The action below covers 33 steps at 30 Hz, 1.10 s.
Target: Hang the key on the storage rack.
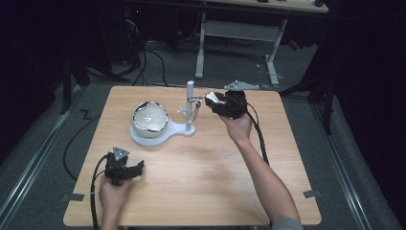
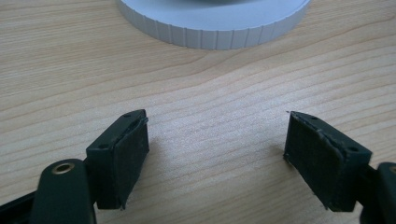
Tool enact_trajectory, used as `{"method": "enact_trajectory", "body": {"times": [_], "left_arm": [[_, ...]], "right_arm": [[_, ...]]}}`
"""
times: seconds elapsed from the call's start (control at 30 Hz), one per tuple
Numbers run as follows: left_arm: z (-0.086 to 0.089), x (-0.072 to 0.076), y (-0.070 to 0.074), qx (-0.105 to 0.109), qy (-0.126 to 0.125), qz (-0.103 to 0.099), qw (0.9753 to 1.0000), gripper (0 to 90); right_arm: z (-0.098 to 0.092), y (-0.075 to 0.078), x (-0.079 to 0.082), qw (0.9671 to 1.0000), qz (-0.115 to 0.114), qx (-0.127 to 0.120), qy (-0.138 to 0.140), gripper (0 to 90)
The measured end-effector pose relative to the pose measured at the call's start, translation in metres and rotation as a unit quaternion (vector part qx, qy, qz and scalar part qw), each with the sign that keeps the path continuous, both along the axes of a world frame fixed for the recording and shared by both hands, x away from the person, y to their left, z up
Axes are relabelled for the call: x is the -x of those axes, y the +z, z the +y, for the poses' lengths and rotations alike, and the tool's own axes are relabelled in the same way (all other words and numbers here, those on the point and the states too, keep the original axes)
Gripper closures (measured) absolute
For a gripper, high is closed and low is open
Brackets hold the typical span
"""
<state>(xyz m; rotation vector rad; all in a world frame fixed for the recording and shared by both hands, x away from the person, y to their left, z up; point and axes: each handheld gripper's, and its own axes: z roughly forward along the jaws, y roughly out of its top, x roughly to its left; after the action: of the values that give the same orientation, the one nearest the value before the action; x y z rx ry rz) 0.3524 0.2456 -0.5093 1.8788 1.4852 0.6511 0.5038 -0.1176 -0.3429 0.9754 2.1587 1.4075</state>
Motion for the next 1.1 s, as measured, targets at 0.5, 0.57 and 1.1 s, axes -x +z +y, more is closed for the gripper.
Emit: {"method": "enact_trajectory", "body": {"times": [0.5, 0.57, 1.1], "left_arm": [[0.000, 0.000, 0.000, 0.000, 0.000, 0.000, 1.0000, 22.2], [0.000, 0.000, 0.000, 0.000, 0.000, 0.000, 1.0000, 22.1], [0.000, 0.000, 0.000, 0.000, 0.000, 0.000, 1.0000, 22.1]], "right_arm": [[0.007, -0.022, 0.002, 0.9994, 0.012, 0.032, -0.001, 50.7], [0.006, -0.024, 0.002, 0.9994, 0.012, 0.032, -0.001, 50.6], [0.008, -0.041, -0.001, 0.9989, 0.033, 0.033, -0.002, 50.4]]}}
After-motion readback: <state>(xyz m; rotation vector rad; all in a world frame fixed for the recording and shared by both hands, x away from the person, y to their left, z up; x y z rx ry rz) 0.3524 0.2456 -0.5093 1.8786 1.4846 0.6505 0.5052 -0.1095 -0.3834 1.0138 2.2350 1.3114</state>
